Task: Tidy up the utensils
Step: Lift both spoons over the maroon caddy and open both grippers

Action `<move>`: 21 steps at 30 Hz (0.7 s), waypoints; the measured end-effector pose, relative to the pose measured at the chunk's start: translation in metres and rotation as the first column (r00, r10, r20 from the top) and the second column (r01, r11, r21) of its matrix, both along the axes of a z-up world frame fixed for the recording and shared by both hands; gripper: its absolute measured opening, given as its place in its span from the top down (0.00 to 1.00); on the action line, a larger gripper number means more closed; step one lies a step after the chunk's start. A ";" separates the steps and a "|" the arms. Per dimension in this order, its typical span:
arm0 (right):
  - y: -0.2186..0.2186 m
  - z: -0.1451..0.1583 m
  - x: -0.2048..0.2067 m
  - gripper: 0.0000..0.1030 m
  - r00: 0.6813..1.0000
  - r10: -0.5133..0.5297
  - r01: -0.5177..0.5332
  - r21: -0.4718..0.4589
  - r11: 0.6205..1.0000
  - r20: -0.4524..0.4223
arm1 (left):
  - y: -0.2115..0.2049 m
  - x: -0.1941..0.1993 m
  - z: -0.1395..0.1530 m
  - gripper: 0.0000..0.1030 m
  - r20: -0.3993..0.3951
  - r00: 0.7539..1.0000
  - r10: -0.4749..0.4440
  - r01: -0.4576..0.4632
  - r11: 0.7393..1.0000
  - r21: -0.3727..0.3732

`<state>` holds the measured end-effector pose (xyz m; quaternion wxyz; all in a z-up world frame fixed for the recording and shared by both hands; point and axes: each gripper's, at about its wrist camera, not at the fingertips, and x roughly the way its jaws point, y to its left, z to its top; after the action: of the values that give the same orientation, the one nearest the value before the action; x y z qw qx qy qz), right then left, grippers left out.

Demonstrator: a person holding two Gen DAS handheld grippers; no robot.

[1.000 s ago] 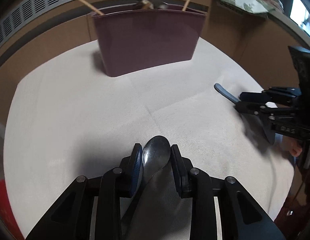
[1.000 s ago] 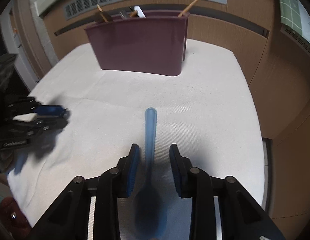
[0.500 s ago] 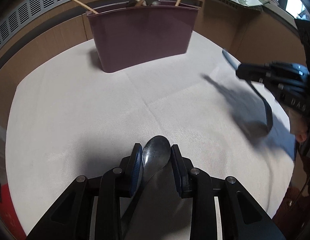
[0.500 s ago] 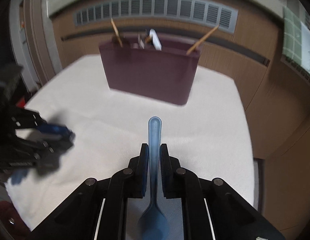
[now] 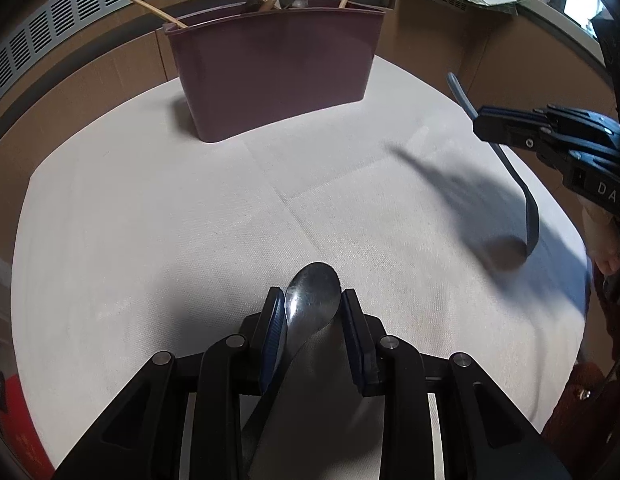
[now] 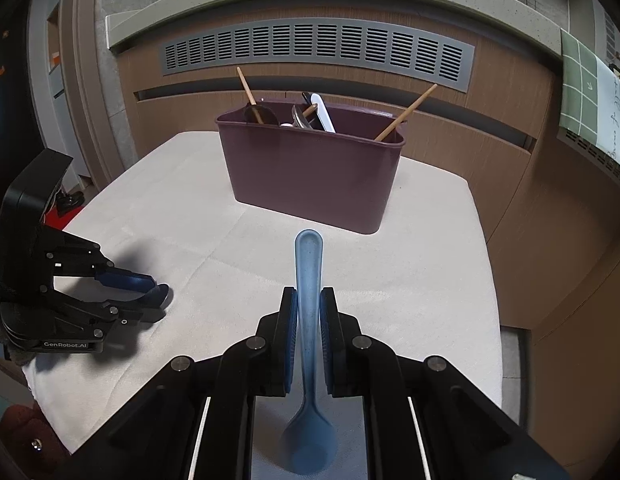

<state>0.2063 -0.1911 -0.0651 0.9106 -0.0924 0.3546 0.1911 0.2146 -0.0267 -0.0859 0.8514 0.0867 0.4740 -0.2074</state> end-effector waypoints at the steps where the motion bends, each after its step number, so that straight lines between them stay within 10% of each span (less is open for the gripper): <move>1: 0.000 0.000 0.000 0.91 1.000 -0.003 0.003 -0.003 1.000 0.001 | 0.001 -0.001 0.001 0.71 0.004 1.000 0.011 -0.011 1.000 -0.009; 11: -0.004 0.009 -0.005 0.91 0.999 -0.011 0.010 0.030 0.999 0.038 | 0.028 -0.021 0.061 0.71 0.164 0.964 0.208 -0.158 0.949 -0.273; 21: -0.005 0.011 -0.003 0.91 0.998 -0.019 0.017 0.034 0.999 0.056 | 0.044 -0.016 0.075 0.72 0.192 0.927 0.322 -0.246 0.910 -0.334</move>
<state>0.2034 -0.1961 -0.0542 0.9233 -0.0793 0.3264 0.1862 0.1984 0.0175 -0.0108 0.9271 -0.0908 0.3361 -0.1387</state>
